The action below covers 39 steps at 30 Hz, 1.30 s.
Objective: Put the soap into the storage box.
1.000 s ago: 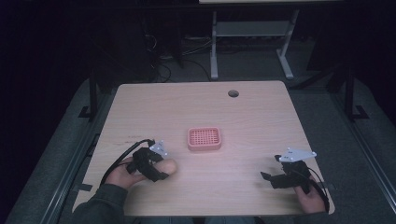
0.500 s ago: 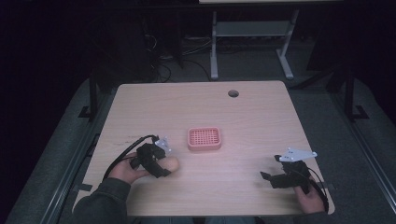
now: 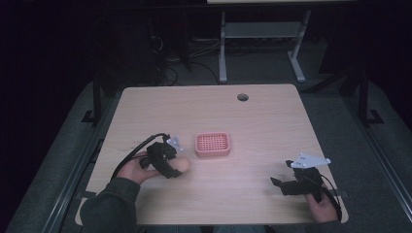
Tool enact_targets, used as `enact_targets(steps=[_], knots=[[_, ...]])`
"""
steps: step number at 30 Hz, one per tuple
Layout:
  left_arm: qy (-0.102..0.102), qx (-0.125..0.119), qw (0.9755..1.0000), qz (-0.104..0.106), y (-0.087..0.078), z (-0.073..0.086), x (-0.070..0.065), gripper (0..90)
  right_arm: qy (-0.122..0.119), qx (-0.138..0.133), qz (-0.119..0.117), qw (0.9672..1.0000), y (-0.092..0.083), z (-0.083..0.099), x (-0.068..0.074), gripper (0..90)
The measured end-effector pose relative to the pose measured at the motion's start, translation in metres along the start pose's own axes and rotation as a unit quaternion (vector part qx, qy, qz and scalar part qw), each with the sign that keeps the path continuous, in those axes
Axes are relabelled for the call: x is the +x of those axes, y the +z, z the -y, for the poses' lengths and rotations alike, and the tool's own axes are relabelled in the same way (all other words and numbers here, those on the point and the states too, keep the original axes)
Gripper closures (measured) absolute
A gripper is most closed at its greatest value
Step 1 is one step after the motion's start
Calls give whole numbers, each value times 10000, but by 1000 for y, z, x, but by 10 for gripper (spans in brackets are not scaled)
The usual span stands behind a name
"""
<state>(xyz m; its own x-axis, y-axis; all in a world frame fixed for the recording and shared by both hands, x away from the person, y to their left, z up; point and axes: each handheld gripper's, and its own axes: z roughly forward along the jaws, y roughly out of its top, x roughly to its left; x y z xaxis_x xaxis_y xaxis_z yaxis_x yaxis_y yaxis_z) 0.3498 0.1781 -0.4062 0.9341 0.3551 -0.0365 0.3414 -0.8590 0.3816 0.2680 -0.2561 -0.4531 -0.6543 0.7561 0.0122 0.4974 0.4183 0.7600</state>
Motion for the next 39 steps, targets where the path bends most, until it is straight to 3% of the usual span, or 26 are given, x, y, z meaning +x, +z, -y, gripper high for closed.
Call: enact_targets(steps=[39], knots=[[311, 165, 9994, -53, -1, -45, 14, 320, -102, 122, -128, 9998, 3, 0, 4, 141]])
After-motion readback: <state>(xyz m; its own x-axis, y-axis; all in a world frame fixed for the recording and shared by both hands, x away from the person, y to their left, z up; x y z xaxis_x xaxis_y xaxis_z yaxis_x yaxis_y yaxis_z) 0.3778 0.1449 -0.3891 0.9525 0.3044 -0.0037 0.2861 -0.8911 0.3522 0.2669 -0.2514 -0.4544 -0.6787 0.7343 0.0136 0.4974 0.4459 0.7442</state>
